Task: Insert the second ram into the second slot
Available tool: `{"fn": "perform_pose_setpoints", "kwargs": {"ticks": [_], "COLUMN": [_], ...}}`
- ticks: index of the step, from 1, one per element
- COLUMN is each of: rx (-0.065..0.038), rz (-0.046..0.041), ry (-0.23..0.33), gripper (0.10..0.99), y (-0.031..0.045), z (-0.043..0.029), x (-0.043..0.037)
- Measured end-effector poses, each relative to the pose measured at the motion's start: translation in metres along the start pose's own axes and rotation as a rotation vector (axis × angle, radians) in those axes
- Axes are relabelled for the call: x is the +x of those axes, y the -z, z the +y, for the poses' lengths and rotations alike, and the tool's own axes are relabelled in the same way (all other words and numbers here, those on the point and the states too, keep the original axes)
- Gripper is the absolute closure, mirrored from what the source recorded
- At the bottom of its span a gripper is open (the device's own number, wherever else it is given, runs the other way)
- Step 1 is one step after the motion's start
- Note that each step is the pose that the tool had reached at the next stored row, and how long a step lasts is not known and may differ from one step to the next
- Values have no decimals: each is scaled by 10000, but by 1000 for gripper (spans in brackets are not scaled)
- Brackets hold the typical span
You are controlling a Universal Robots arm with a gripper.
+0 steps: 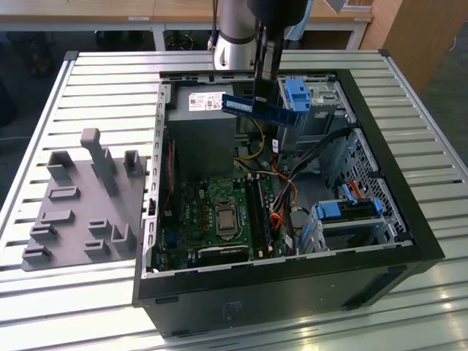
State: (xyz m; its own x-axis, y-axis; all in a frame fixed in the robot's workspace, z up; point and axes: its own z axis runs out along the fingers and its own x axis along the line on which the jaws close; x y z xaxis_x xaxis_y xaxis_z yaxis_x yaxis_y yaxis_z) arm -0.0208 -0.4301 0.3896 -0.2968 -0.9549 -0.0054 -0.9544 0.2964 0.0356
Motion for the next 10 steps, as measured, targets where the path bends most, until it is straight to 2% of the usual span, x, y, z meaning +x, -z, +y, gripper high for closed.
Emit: {"fn": "perform_pose_setpoints", "kwargs": {"ticks": [10], "rx": [34], "rz": [28], "ry": [-1573], "gripper": [949], "y": [-4], "z": [0], "x": [0]}}
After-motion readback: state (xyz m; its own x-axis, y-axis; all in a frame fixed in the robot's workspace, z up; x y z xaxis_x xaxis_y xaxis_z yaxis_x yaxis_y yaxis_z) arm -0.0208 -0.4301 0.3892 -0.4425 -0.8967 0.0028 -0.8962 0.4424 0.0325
